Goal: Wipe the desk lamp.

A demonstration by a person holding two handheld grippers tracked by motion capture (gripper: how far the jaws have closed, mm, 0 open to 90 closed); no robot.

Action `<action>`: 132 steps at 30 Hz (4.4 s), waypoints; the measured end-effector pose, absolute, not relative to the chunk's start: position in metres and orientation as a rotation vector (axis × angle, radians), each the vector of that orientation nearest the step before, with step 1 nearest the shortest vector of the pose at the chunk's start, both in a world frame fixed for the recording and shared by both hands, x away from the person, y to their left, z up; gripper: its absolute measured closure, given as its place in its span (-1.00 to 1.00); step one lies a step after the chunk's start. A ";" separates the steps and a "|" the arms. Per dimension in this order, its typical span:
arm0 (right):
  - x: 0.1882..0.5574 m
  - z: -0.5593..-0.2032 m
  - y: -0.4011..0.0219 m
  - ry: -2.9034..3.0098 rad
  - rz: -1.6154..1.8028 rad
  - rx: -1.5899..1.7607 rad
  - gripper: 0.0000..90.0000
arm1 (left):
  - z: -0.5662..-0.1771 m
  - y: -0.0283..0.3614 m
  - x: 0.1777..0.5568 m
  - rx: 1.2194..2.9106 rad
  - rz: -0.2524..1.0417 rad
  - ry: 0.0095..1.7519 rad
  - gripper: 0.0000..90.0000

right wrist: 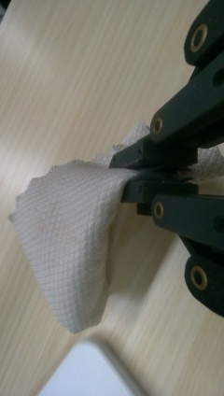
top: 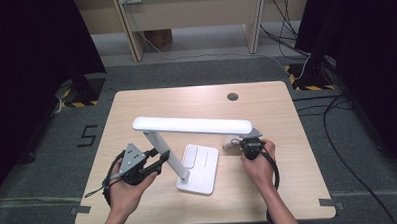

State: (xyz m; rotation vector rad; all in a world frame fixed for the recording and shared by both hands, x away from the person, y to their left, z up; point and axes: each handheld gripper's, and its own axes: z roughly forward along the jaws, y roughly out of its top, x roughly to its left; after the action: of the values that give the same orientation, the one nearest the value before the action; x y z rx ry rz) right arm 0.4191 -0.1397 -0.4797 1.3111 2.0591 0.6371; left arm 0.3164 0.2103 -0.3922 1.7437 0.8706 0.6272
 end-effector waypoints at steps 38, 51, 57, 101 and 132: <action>0.383 -0.498 -0.066 2.418 0.765 1.115 1.00 | -0.396 0.211 0.315 1.765 0.613 0.873 0.42; 0.396 -0.497 -0.058 2.400 0.747 1.132 1.00 | -0.401 0.212 0.310 1.804 0.590 0.855 0.40; 0.400 -0.497 -0.056 2.395 0.740 1.128 0.93 | -0.405 0.217 0.310 1.797 0.569 0.833 0.34; 0.364 -0.478 -0.117 2.281 0.892 1.137 0.41 | -0.478 0.316 0.289 1.905 0.621 0.997 -0.06; 0.305 -0.500 -0.192 2.062 1.027 1.318 0.26 | -0.510 0.341 0.269 1.791 0.642 1.153 -0.01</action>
State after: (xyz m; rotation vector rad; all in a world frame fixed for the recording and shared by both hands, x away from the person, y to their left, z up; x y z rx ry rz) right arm 0.3051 -0.1916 -0.5004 1.3177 2.0625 1.0275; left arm 0.2691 0.3414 -0.5103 1.7914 1.1529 0.6417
